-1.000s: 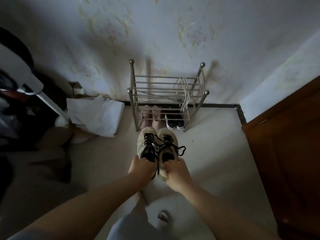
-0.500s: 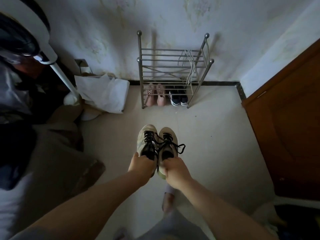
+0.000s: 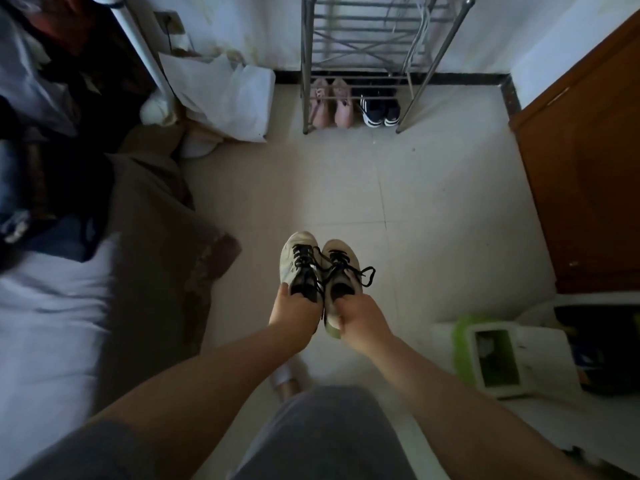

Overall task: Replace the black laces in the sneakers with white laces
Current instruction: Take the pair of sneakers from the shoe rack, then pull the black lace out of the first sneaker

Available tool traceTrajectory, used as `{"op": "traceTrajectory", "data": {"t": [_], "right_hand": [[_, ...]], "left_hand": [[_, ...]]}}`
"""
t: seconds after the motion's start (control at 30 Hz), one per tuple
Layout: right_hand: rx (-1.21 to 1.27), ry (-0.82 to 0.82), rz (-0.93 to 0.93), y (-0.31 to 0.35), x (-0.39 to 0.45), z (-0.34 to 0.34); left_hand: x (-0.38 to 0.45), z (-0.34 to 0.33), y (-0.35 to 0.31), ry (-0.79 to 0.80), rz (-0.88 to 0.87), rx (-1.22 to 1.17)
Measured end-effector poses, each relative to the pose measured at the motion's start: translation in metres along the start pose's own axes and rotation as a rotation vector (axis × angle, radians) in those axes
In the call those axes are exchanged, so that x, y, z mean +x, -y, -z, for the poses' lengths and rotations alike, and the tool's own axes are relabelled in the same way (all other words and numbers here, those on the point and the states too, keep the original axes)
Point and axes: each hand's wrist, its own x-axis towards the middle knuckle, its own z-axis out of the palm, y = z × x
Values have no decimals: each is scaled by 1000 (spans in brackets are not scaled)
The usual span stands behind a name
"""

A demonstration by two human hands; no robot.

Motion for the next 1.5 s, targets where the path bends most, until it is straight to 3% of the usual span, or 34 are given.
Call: {"op": "traceTrajectory", "data": {"t": [0.13, 0.33, 0.5, 0.6, 0.8, 0.9, 1.03, 1.27, 1.5], "right_hand": [[-35, 100, -76, -13, -28, -34], [-48, 105, -170, -41, -71, -89], [-44, 86, -86, -61, -101, -146], [-22, 72, -71, -62, -105, -178], [16, -15, -115, -55, -80, -245], [28, -55, -108, -59, -51, -288], [60, -141, -80, -79, -6, -358], [87, -310, -54, -138, 68, -491], [-52, -382, -6, -217, 91, -608]], "left_hand": [[-11, -23, -31, 0, -3, -10], [-23, -77, -96, 0, 97, -115], [-30, -135, -132, -27, 158, -164], [-32, -176, -136, -142, 173, -139], [-16, -235, -117, 25, 153, -284], [7, -271, -94, -56, 144, -214], [54, -346, -63, -299, 134, -241], [156, -460, -49, -424, 241, -288], [228, -588, -58, -563, 166, -308]]}}
